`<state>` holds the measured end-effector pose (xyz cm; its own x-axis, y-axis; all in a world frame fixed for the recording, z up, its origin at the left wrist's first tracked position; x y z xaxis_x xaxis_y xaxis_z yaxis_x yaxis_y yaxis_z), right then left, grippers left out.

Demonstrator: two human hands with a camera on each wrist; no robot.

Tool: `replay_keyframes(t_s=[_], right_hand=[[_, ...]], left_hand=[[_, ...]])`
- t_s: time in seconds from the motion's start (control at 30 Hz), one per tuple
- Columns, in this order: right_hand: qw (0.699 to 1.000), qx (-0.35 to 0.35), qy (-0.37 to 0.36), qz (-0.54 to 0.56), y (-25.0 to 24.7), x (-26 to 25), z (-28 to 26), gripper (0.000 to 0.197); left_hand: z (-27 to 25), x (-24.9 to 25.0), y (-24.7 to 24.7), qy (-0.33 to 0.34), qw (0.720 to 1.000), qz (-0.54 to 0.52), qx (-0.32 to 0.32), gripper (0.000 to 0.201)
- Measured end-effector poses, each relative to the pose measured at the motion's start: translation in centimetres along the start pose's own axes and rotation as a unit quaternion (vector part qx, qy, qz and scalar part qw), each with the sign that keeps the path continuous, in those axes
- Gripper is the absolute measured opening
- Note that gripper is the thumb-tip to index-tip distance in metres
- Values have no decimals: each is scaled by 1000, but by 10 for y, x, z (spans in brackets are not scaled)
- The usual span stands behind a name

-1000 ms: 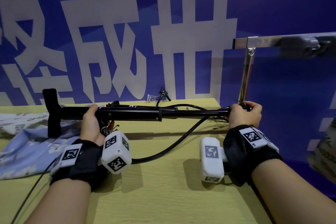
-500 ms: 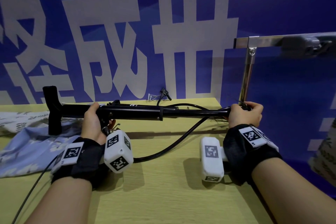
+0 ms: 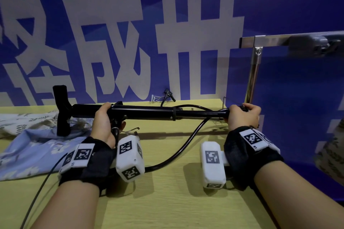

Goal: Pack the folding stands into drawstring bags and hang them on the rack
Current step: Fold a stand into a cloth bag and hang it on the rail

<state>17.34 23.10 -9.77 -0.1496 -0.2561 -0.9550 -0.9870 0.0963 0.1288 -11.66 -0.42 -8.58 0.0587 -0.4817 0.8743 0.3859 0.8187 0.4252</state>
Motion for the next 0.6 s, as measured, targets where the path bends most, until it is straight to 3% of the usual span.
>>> replay_keyframes(t_s=[0.2, 0.4, 0.6], right_hand=[[1000, 12, 0, 19, -3, -3, -7, 18], [999, -7, -32, 33, 6, -9, -19, 26], [998, -22, -11, 57, 9, -4, -20, 29]], left_hand=[[-1, -1, -4, -19, 1000, -1, 1, 21], [-4, 2, 6, -19, 999, -16, -20, 24], [-6, 7, 11, -14, 999, -14, -27, 21]])
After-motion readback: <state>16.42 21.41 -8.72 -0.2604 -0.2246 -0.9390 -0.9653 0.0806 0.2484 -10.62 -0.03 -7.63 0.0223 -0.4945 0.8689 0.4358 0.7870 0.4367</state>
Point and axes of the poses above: each hand's wrist, its own z-axis towards the middle knuckle, its own y-axis out of the palm, x = y × z, the point moved 9 cm from there along z, towards the middle knuckle, and after that the axes turned 15 degrees about y, right-handed, at the moved point
